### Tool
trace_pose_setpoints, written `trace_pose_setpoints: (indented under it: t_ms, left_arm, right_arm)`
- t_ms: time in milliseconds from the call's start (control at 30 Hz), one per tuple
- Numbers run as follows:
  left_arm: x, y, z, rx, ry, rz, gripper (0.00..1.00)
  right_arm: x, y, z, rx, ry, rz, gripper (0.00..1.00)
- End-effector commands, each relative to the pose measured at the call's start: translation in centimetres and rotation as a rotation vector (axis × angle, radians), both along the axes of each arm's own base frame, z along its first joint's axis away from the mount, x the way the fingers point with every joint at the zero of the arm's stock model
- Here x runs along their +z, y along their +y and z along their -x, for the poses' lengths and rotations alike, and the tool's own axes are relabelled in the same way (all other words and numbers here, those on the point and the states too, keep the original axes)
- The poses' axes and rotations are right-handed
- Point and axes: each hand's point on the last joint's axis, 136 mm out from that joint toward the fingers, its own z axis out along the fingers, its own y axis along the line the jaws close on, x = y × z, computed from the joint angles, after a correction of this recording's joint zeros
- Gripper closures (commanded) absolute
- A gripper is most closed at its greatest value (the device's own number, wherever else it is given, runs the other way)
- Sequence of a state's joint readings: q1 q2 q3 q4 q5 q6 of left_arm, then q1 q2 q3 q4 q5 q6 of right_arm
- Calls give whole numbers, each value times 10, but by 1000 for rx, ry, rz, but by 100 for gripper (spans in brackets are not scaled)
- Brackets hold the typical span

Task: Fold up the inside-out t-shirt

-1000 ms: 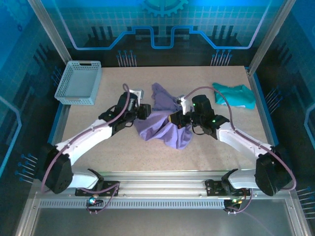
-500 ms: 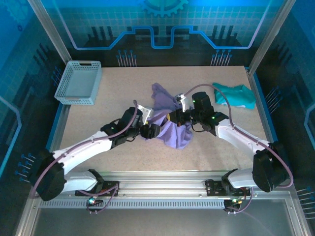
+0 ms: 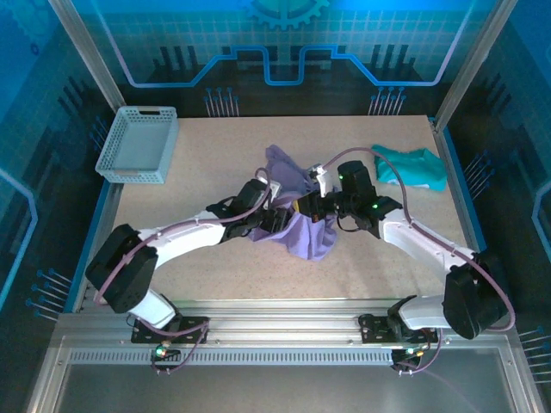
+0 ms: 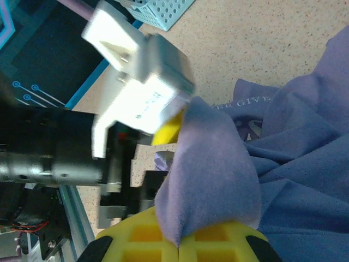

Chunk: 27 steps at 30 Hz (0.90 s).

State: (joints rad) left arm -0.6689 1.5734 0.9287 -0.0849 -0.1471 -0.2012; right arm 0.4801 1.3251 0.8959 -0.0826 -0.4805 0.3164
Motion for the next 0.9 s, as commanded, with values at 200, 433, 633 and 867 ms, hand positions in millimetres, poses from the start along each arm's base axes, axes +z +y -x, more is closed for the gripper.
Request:
trace_pose_setpoints:
  t_ms: [200,433,633,867]
  left_arm:
    - [67,-33,12,-131,23,326,90]
    - [158,-38,63,-274,-3,625,100]
    - [168,-36,72,-291,18,638,100]
    - [171,-35,76,-310,10,635,100]
  right_arm:
    - [-4,-34,3,-38,-60,120,100]
    - [-22,-53,8,-121,-147,259,87]
    - [-15,-41,20,-84,-244,294,71]
    - [-17,-27,29,-10,-282,270,53]
